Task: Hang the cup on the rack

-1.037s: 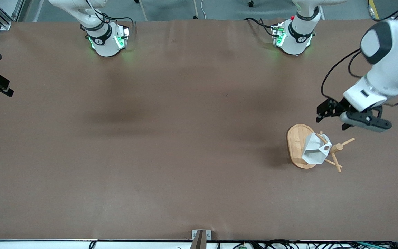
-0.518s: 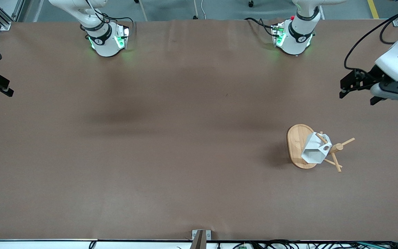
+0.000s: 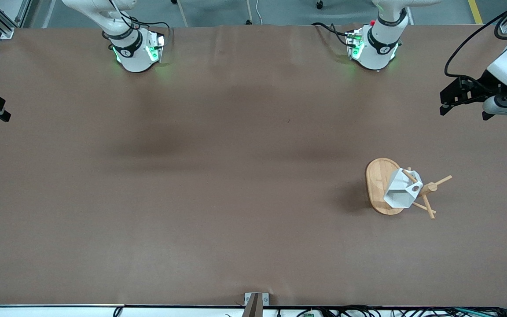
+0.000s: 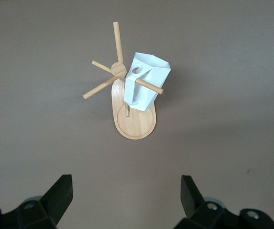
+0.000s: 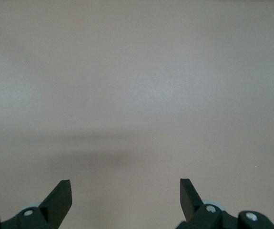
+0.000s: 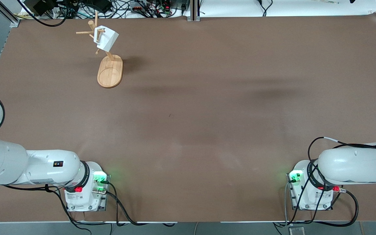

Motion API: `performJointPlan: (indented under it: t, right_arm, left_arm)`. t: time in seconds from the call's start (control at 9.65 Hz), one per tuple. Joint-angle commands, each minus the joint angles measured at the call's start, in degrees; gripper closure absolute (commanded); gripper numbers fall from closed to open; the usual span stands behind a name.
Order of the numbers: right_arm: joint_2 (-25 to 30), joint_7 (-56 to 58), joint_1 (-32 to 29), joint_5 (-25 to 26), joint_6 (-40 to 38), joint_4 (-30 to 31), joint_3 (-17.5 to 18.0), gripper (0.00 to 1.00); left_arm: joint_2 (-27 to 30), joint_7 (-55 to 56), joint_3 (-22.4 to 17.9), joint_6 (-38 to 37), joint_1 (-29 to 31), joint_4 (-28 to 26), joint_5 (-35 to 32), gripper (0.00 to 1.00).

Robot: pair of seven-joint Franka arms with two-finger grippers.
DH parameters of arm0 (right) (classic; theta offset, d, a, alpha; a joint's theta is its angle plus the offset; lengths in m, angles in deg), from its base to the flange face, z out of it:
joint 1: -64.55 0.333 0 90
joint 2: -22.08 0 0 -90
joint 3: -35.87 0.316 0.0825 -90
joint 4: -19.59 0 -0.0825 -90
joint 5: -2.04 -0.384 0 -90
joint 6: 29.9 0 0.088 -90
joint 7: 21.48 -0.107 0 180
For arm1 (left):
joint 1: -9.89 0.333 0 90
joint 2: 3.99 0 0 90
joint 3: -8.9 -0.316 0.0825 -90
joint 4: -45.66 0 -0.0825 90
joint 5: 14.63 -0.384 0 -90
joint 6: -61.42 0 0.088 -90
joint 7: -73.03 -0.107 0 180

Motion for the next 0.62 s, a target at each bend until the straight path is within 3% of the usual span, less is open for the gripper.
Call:
performJointPlan:
  t: [0.0, 0.52]
  right_arm:
    - [0.69, 0.30, -0.46, 0.78, -1.64, 0.40, 0.26, 0.00]
    - [0.69, 0.56, -0.72, 0.78, -1.83, 0.40, 0.26, 0.00]
  left_arm:
    - [-1.58, 0.41, 0.21, -1.99, -0.04, 1.04, -0.35, 0.00]
    - [-0.35, 5.84, 0.12, -4.80, 0.05, 1.30, -0.34, 0.00]
